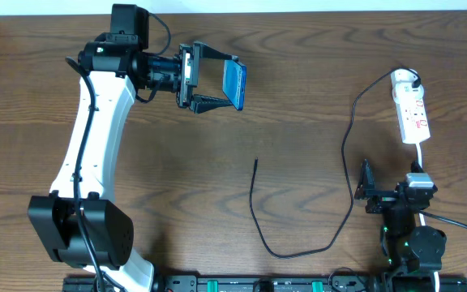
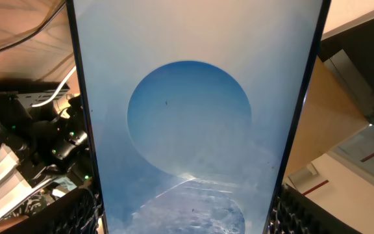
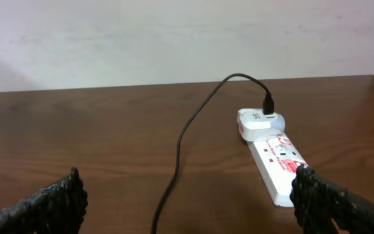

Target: Plug charger to phone and switch on socket

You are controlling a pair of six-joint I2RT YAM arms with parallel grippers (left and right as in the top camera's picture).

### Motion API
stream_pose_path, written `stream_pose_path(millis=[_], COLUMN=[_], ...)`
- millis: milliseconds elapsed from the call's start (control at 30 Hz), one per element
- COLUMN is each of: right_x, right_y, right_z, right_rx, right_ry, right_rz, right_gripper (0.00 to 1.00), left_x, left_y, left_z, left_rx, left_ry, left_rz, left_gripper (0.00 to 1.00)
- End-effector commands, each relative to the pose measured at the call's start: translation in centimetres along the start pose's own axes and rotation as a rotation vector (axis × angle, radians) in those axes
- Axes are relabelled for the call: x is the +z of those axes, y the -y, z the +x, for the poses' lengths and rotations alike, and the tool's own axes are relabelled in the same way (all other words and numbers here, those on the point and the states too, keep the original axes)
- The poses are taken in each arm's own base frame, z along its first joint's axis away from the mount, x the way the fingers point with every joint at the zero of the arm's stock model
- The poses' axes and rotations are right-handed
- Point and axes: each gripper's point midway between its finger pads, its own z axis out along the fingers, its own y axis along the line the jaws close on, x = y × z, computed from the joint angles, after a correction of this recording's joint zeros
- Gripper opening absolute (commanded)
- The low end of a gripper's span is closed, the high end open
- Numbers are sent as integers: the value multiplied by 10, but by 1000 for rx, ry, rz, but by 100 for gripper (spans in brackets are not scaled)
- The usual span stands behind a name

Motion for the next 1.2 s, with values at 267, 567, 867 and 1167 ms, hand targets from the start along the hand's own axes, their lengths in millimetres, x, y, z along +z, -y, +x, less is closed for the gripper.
stream_pose_path(millis=[267, 567, 867, 1167], right_x=[0, 0, 0, 0], right_y=[-5, -5, -5, -5], right_z=[1, 1, 1, 1], right_rx=[-10, -10, -10, -10], right_ry=[-3, -3, -3, -3], right_rz=[-22, -22, -22, -22], right_gripper=[99, 99, 99, 99], left_x=[-6, -6, -6, -6], left_y=[3, 3, 3, 3], left_z=[14, 15, 15, 14], left_rx=[27, 27, 28, 27], left_ry=[-10, -10, -10, -10], left_rz=[17, 17, 17, 17], left_gripper=[7, 7, 7, 7])
